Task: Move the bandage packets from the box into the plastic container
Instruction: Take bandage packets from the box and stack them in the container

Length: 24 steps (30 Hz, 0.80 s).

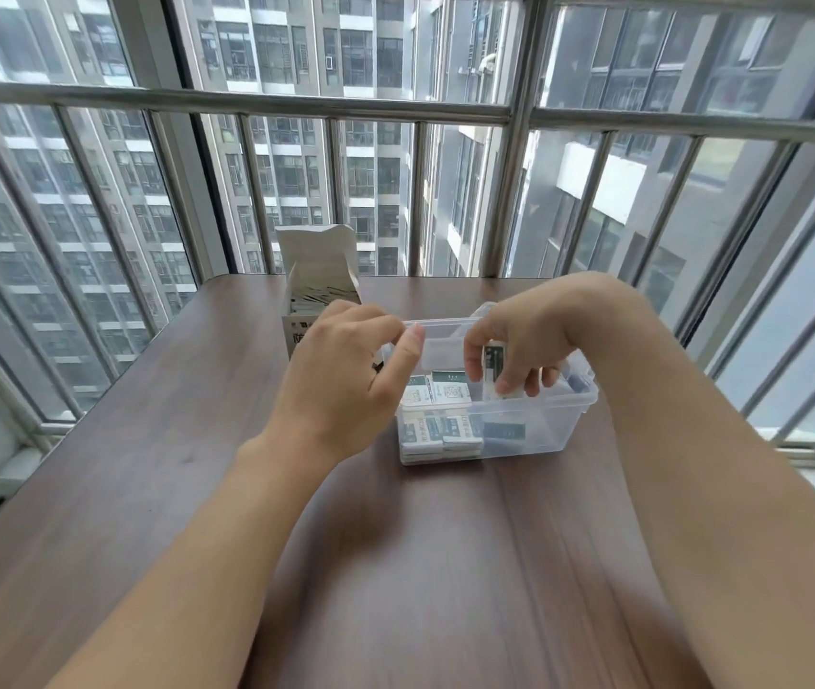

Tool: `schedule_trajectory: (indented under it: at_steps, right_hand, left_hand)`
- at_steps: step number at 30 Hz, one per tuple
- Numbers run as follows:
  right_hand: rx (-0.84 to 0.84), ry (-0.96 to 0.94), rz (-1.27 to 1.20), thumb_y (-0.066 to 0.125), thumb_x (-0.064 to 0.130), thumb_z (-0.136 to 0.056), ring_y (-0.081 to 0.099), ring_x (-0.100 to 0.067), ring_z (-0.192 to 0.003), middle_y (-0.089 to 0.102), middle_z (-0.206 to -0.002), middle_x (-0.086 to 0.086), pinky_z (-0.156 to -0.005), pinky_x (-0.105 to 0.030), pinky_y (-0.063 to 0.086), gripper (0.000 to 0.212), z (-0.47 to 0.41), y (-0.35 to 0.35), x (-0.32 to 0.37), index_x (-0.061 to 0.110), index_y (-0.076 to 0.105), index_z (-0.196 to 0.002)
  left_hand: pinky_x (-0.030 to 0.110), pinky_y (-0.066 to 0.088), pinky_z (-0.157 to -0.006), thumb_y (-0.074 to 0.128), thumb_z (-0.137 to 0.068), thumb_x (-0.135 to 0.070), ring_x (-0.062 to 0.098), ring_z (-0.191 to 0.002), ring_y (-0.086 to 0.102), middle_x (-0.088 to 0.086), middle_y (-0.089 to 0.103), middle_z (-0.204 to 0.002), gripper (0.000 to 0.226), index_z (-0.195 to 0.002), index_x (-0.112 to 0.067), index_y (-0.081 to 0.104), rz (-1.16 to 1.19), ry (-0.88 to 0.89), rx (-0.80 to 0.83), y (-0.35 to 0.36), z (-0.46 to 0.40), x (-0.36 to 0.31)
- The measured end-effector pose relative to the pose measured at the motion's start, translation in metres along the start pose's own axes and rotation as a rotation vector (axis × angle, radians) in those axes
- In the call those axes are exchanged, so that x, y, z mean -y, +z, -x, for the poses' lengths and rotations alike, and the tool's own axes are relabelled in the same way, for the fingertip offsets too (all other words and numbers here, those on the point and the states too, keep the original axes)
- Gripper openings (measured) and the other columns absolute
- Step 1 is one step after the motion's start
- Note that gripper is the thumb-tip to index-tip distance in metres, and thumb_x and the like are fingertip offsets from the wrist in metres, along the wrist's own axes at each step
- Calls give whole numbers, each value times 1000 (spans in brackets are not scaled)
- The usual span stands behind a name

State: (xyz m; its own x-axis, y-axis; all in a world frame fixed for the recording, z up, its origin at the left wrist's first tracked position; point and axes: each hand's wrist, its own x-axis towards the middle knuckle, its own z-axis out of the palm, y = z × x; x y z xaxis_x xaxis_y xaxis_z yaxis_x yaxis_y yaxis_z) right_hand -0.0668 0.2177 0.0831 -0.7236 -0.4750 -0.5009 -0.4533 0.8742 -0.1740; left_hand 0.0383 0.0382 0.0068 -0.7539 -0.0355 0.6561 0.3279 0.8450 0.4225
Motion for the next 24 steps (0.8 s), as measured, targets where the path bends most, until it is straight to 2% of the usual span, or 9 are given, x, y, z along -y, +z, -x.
schedule_trajectory:
  at_steps: [5, 9, 13, 16, 21, 24]
  right_hand:
    - [23, 57, 0, 67, 7, -96, 63, -17, -70, 63, -86, -5, -74, -31, 59, 46, -8, 10, 8, 26, 48, -132]
    - [55, 75, 51, 70, 12, -93, 71, -21, -84, 69, -111, -13, -93, -39, 60, 58, -12, 14, 10, 22, 43, -144]
    - [45, 75, 108, 69, 13, -93, 75, -25, -98, 70, -118, -13, -97, -42, 57, 57, -14, 15, 12, 17, 46, -145]
    - [21, 97, 216, 66, 16, -92, 75, -24, -98, 71, -117, -8, -96, -42, 57, 56, -14, 14, 13, 18, 47, -144]
    - [-36, 161, 308, 65, 16, -87, 76, -28, -91, 76, -102, -5, -89, -48, 61, 26, -19, 13, 9, 12, 69, -112]
    - [-52, 174, 280, 64, 16, -90, 75, -28, -92, 73, -104, -6, -89, -47, 60, 27, -21, 16, 11, 11, 68, -116]
  left_hand:
    - [32, 40, -78, 30, -98, -55, 18, -87, 55, -4, 68, -78, 59, -74, -17, 69, -7, -24, 37, 1, 1, -1]
    - [31, 39, -74, 29, -98, -57, 17, -85, 53, -6, 65, -78, 59, -78, -18, 69, -18, -29, 61, 2, 1, 0]
    - [30, 36, -70, 29, -97, -59, 14, -84, 51, -9, 62, -76, 58, -79, -20, 68, -15, -36, 75, 3, 2, 0]
    - [28, 33, -70, 29, -98, -59, 12, -83, 50, -11, 60, -75, 57, -78, -21, 67, -19, -32, 77, 3, 2, 1]
    - [26, 31, -71, 31, -97, -58, 11, -83, 49, -16, 57, -75, 53, -78, -23, 65, -14, -34, 83, 3, 2, 1]
    - [25, 31, -72, 34, -97, -57, 11, -83, 50, -17, 56, -76, 47, -78, -26, 63, -19, -38, 89, 3, 2, 1]
